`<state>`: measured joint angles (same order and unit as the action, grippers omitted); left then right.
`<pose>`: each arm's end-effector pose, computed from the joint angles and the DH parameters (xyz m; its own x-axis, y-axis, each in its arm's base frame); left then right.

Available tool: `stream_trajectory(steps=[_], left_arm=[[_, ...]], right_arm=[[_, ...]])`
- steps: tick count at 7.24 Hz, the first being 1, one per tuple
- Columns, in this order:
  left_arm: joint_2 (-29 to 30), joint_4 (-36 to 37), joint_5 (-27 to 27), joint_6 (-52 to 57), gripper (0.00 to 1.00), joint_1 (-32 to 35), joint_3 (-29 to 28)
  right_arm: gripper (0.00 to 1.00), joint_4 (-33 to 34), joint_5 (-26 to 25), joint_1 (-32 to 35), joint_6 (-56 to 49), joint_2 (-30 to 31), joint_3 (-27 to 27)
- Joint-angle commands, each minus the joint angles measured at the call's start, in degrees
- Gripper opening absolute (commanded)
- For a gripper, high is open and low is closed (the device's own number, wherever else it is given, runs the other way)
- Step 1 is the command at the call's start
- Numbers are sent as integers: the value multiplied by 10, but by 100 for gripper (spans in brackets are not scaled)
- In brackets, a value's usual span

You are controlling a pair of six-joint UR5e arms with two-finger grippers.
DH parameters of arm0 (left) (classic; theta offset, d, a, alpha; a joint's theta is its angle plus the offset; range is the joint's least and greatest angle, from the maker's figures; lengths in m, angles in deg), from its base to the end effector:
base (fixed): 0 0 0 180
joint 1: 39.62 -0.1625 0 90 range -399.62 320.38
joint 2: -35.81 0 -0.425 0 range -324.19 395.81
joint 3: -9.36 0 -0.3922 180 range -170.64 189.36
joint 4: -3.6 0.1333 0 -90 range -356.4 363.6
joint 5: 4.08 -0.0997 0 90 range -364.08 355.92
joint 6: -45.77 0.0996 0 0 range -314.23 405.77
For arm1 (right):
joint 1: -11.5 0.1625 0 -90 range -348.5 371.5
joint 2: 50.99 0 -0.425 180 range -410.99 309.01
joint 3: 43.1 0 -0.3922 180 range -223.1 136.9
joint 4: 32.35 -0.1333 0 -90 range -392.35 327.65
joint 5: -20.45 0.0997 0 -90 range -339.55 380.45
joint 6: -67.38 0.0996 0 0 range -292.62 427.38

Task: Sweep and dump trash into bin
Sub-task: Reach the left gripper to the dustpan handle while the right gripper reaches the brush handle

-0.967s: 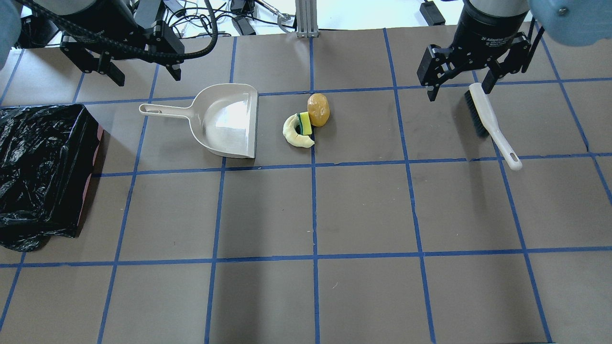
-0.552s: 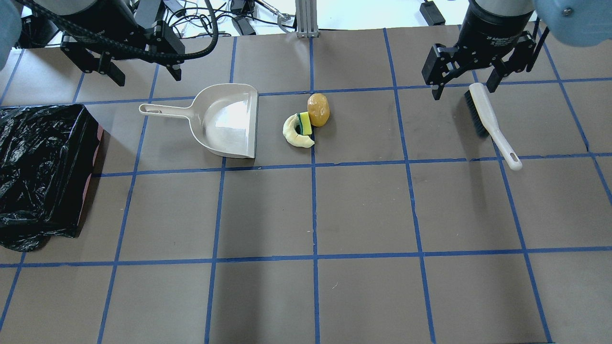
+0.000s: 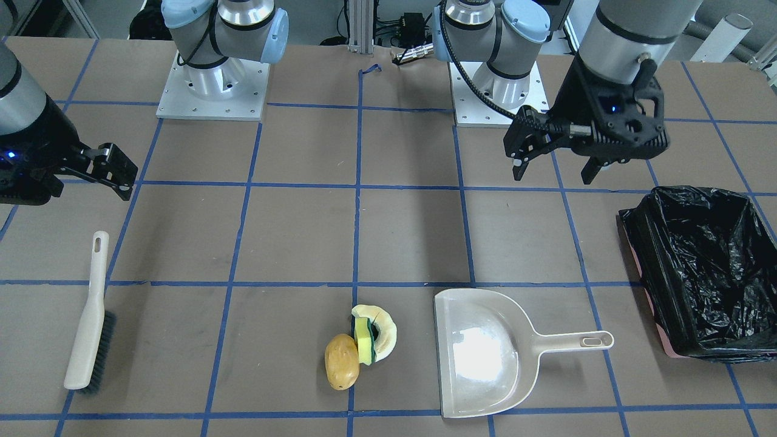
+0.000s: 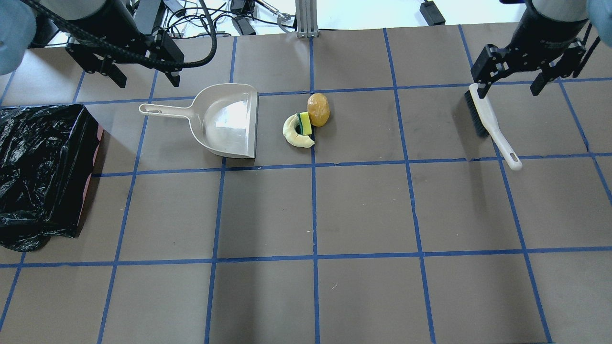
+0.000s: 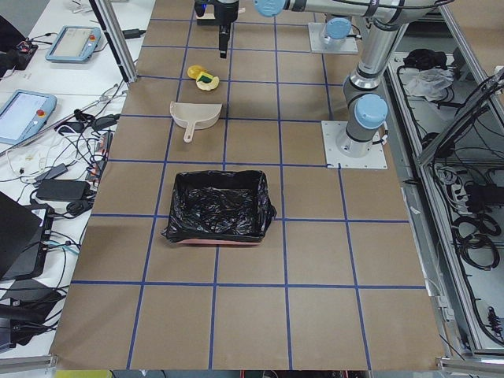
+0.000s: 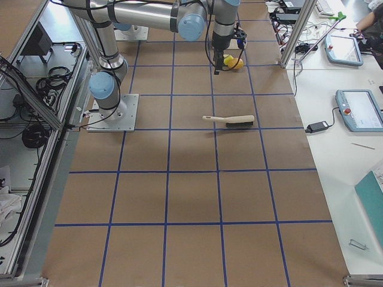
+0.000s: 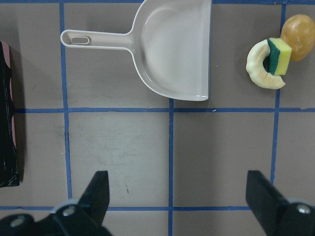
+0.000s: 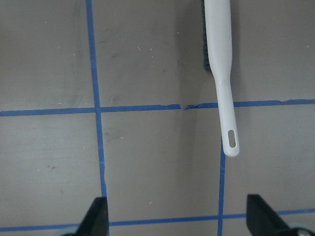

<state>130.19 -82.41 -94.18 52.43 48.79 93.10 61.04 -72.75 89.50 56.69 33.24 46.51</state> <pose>-0.1183 -0.5373 0.5102 -0.9961 0.0876 -0.0136 0.0885 0.9909 -0.1014 0.0149 -0.5444 0.4457 -0.9986 0.0208 0.0484 0.0229 0.9987 0.0445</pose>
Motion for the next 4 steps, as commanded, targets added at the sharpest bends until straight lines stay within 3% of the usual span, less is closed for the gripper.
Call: stream_trajectory(steps=[1, 2, 3, 4], left_arm=[[41, 79, -31, 164, 100, 0, 11], [70, 79, -41, 218, 100, 0, 28], [108, 126, -41, 231, 100, 0, 58], [130, 192, -41, 317, 100, 0, 69]], right_arm=[[100, 58, 1, -28, -23, -1, 54], [100, 74, 0, -35, -53, -4, 56], [100, 85, 0, -47, -61, -19, 58], [100, 86, 4, -58, -61, -24, 67]])
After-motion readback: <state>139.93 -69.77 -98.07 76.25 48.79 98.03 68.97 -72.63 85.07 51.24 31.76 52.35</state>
